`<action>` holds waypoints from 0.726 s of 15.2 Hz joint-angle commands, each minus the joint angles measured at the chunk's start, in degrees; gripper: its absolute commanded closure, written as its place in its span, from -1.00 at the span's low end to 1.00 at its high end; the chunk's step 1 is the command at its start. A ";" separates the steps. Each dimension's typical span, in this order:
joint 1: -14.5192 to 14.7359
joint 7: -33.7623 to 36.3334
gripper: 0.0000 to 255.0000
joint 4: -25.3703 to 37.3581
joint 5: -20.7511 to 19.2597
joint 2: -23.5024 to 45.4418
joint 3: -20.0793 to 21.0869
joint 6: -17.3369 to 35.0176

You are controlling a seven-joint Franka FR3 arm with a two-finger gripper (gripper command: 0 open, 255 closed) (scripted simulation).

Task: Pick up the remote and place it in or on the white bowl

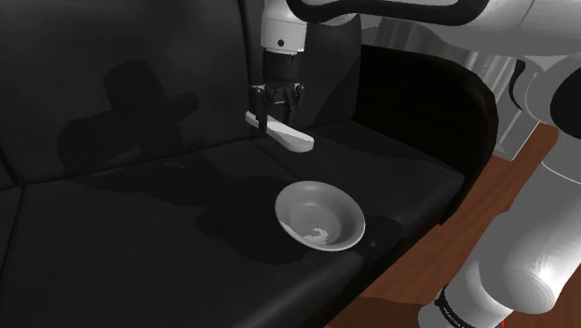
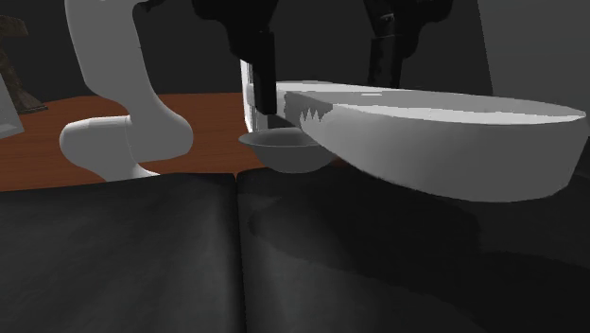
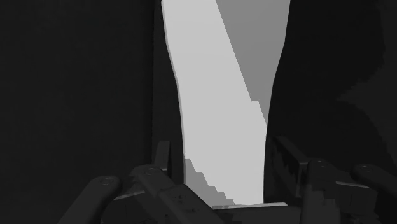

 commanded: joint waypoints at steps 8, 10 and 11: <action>1.77 2.78 1.00 -11.60 5.05 -13.17 1.29 -0.51; 2.54 3.69 1.00 -14.63 6.48 -16.70 1.68 -0.70; 2.95 4.19 1.00 -16.02 7.19 -18.41 1.89 -0.86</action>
